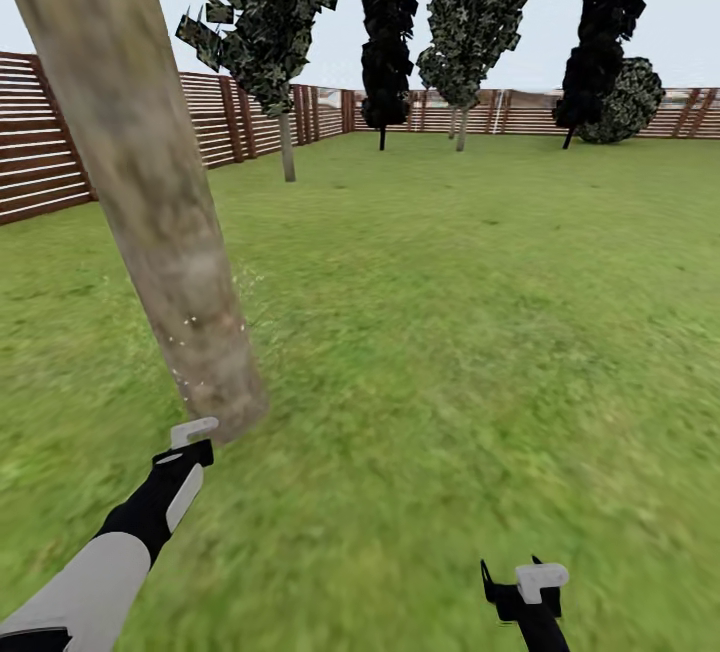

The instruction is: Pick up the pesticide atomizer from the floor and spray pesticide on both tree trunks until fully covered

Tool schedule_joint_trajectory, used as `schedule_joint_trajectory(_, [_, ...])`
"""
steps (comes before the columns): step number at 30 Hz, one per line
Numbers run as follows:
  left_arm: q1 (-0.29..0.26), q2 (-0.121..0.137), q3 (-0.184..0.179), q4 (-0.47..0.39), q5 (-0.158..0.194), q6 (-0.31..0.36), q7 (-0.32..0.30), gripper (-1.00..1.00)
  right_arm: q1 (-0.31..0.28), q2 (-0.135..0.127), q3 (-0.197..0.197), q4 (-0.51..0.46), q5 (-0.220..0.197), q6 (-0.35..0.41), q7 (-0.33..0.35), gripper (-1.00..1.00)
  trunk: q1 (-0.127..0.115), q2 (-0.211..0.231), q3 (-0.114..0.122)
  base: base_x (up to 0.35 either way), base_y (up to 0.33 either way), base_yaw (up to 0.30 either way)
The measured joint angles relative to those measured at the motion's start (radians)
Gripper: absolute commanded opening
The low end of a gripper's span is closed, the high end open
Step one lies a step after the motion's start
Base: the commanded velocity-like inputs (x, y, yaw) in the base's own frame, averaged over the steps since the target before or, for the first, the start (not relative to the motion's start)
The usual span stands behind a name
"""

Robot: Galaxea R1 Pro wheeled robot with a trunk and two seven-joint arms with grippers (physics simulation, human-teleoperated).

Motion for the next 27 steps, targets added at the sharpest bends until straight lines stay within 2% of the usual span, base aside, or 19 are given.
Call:
schedule_joint_trajectory(2, [0.0, 0.005, 0.004, 0.001, 0.0, 0.001, 0.0, -1.0, 0.0, 0.0, 0.0, 0.0, 0.0, 0.0, 0.0, 1.0, 0.0, 0.0, 0.0, 0.189, -0.214, 0.182])
schedule_joint_trajectory(11, [0.0, -0.004, 0.005, 0.0, 0.003, 0.004, -0.003, -1.0, 0.0, 0.0, 0.0, 0.0, 0.0, 0.0, 0.0, 1.0, 0.0, 0.0, 0.0, 0.188, -0.214, 0.269])
schedule_joint_trajectory(15, [0.0, 0.003, 0.007, 0.009, 0.001, 0.01, -0.003, -1.0, 0.0, 0.0, 0.0, 0.0, 0.0, 0.0, 0.0, 1.0, 0.0, 0.0, 0.0, 0.188, -0.214, 0.069])
schedule_joint_trajectory(16, [0.0, 0.004, 0.009, 0.012, 0.001, 0.027, -0.004, -1.0, 0.0, 0.0, 0.0, 0.0, 0.0, 0.0, 0.0, 1.0, 0.0, 0.0, 0.0, 0.188, -0.214, 0.005])
schedule_joint_trajectory(18, [0.0, 0.008, 0.01, 0.013, 0.0, 0.105, -0.005, -1.0, 0.0, 0.0, 0.0, 0.0, 0.0, 0.0, 0.0, 1.0, 0.0, 0.0, 0.0, 0.2, -0.212, 0.002])
schedule_joint_trajectory(20, [0.0, 0.008, 0.005, 0.014, -0.002, 0.143, -0.011, -1.0, 0.0, 0.0, 0.0, 0.0, 0.0, 0.0, 0.0, 1.0, 0.0, 0.0, 0.0, 0.232, -0.197, 0.0])
schedule_joint_trajectory(22, [0.0, -0.002, 0.001, 0.014, -0.001, 0.152, -0.014, -1.0, 0.0, 0.0, 0.0, 0.0, 0.0, 0.0, 0.0, 1.0, 0.0, 0.0, 0.0, 0.24, -0.19, 0.0])
schedule_joint_trajectory(25, [0.0, -0.047, 0.002, 0.012, -0.001, 0.153, -0.015, -1.0, 0.0, 0.0, 0.0, 0.0, 0.0, 0.0, 0.0, 1.0, 0.0, 0.0, 0.0, 0.137, -0.1, 0.0])
schedule_joint_trajectory(26, [-0.001, -0.053, -0.002, 0.009, -0.003, 0.153, -0.014, -1.0, 0.0, 0.0, 0.0, 0.0, 0.0, 0.0, 0.0, 1.0, 0.0, 0.0, 0.0, 0.019, -0.013, 0.0])
schedule_joint_trajectory(27, [-0.001, -0.046, -0.002, 0.009, -0.009, 0.154, -0.014, -1.0, 0.0, 0.0, 0.0, 0.0, 0.0, 0.0, 0.0, 1.0, 0.0, 0.0, 0.0, 0.009, -0.007, 0.0])
